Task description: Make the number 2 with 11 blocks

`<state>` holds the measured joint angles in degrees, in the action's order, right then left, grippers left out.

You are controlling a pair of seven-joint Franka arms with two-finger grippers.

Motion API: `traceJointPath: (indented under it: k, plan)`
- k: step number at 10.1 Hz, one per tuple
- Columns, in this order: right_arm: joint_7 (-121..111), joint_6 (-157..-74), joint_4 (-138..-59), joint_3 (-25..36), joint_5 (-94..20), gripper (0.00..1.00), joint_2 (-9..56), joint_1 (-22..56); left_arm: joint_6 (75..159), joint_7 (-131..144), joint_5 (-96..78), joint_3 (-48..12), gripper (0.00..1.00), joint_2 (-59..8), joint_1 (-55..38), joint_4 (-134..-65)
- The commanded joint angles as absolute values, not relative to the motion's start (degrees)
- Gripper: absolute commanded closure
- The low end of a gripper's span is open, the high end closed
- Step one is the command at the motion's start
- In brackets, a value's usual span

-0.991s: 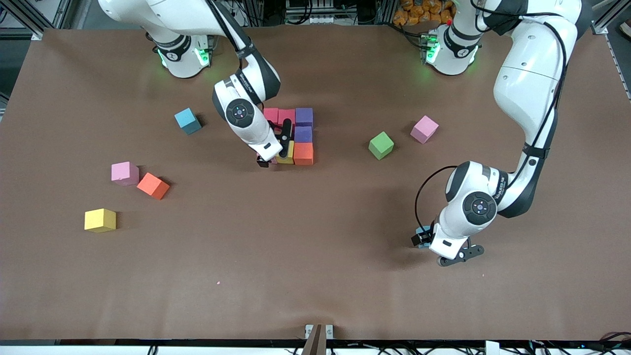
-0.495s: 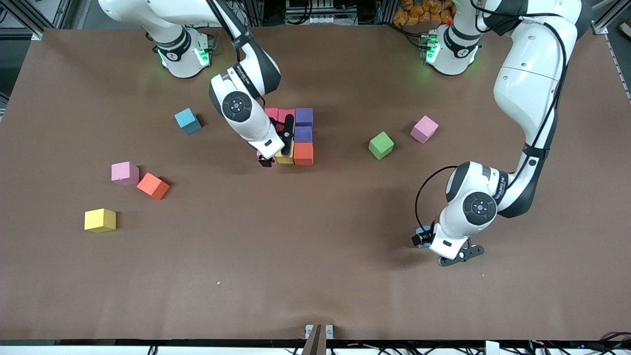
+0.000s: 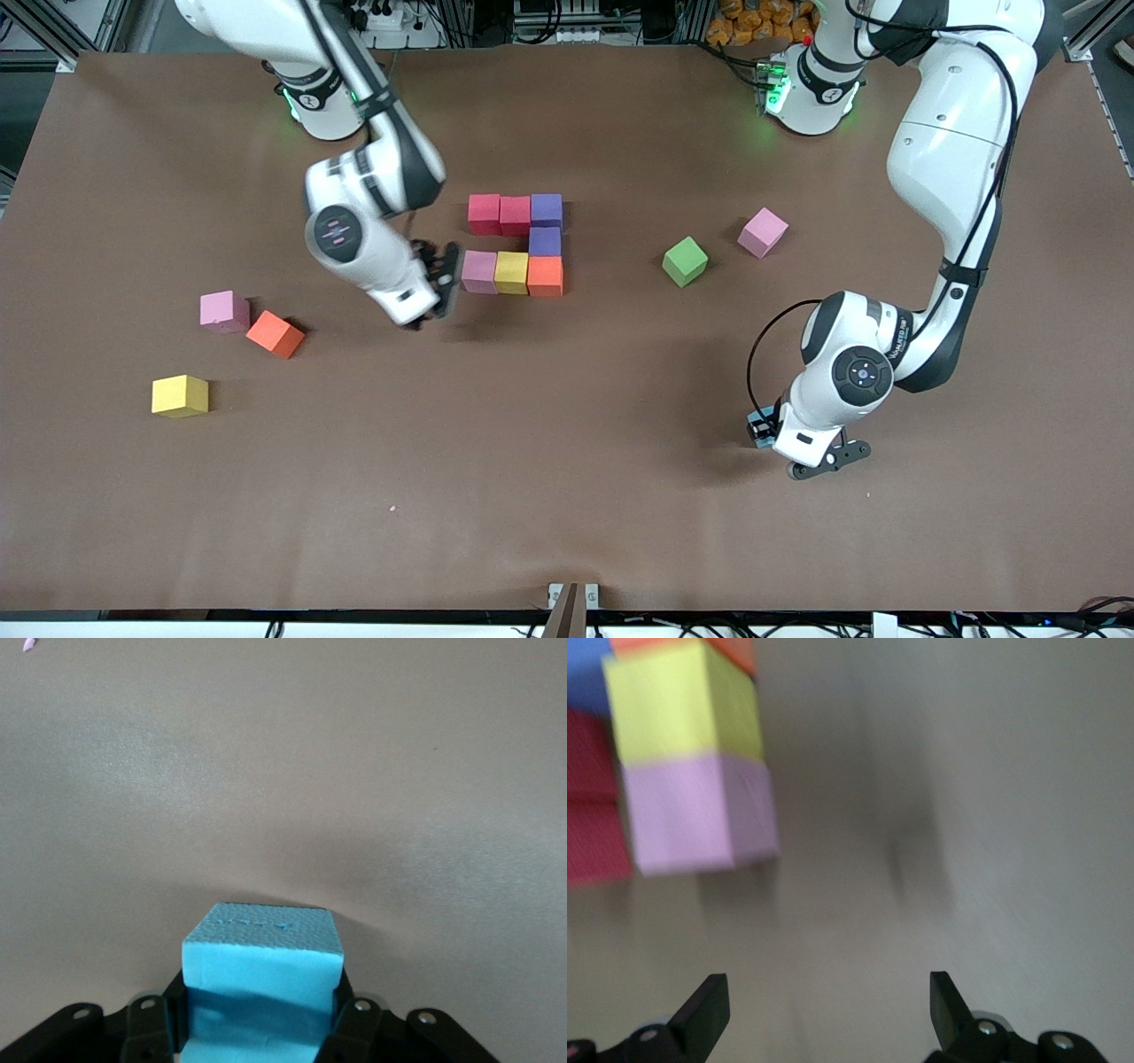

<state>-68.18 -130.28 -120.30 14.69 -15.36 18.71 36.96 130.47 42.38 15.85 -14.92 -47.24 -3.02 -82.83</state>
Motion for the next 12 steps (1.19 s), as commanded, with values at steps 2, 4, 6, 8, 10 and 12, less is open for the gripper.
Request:
traceJointPath:
  k: [2, 4, 6, 8, 10, 12]
  plan:
    - [-75.5, -130.5, -120.2, 16.3, -12.5, 0.00, 17.7, 31.1, 128.6, 50.5, 16.4, -15.2, 0.90, -43.5, -8.9, -82.4]
    - [-77.2, -130.2, -120.4, 16.3, -8.5, 0.00, 17.6, 26.2, 126.8, 56.9, 16.6, -15.1, 0.90, -43.5, -14.9, -80.7]
    - [-78.0, -134.6, -120.5, 16.3, -1.1, 0.00, 17.8, 21.5, 126.9, 61.0, 16.6, -14.9, 0.89, -43.7, -20.5, -80.0]
    - [-77.8, -134.9, -120.9, 16.3, -1.1, 0.00, 17.5, 17.9, 126.9, 61.5, 16.3, -15.2, 0.88, -44.4, -25.4, -78.4]
    - [-76.6, -132.4, -121.0, 16.3, -1.1, 0.00, 17.6, 15.1, 127.0, 61.7, 15.4, -15.1, 0.88, -44.6, -30.0, -78.1]
    - [-75.0, -132.4, -122.8, 16.1, -1.4, 0.00, 18.0, 12.8, 127.4, 64.2, 15.4, -14.7, 0.88, -45.6, -35.1, -76.3]
